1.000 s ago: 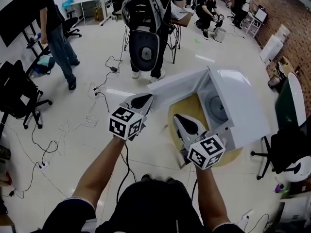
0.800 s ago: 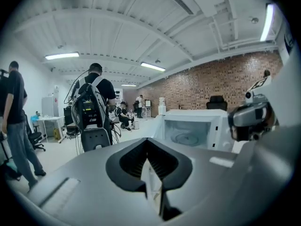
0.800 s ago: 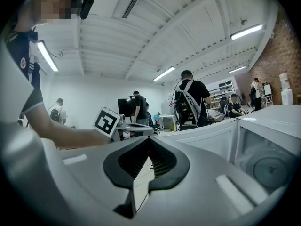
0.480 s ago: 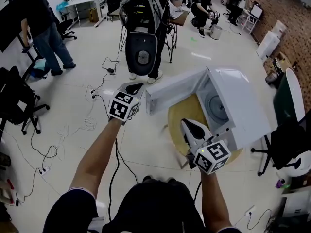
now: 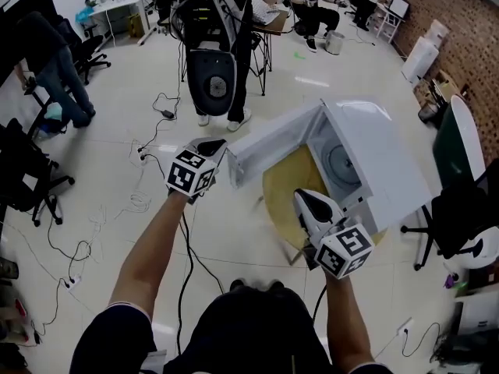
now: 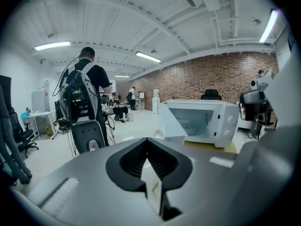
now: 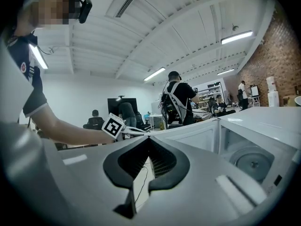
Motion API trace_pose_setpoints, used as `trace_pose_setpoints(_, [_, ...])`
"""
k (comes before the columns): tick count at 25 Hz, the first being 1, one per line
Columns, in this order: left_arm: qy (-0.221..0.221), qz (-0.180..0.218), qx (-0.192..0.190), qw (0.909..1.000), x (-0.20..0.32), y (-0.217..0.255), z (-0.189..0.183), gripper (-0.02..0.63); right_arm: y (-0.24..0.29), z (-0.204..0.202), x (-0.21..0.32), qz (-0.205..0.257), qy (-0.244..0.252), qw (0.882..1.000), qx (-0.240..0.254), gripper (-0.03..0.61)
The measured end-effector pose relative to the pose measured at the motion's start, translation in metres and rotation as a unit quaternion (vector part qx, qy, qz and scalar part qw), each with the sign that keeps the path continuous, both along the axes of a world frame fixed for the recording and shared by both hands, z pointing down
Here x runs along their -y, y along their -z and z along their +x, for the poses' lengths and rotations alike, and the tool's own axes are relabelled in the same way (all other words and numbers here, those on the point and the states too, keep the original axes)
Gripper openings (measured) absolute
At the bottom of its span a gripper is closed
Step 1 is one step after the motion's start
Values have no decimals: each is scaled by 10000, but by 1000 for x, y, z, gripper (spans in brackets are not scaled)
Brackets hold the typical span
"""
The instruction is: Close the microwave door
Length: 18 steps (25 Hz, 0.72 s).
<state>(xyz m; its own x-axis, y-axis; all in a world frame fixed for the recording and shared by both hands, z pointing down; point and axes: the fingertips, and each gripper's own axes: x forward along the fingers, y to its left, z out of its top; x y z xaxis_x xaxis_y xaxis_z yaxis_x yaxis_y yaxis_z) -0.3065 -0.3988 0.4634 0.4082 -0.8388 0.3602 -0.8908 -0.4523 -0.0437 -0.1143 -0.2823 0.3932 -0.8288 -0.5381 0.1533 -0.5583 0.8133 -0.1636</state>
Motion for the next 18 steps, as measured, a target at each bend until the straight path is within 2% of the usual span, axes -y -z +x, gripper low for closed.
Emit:
trace_pose_setpoints(7, [-328,57,-211,9992,-26,-3,45,2,-11,16,-9,-152,-32,9998,-85,2])
trace_pose_setpoints(18, [-930,123,-389,9948,-61,-1,148,3,-27,77,-16,-388,-679,9968,-187,2])
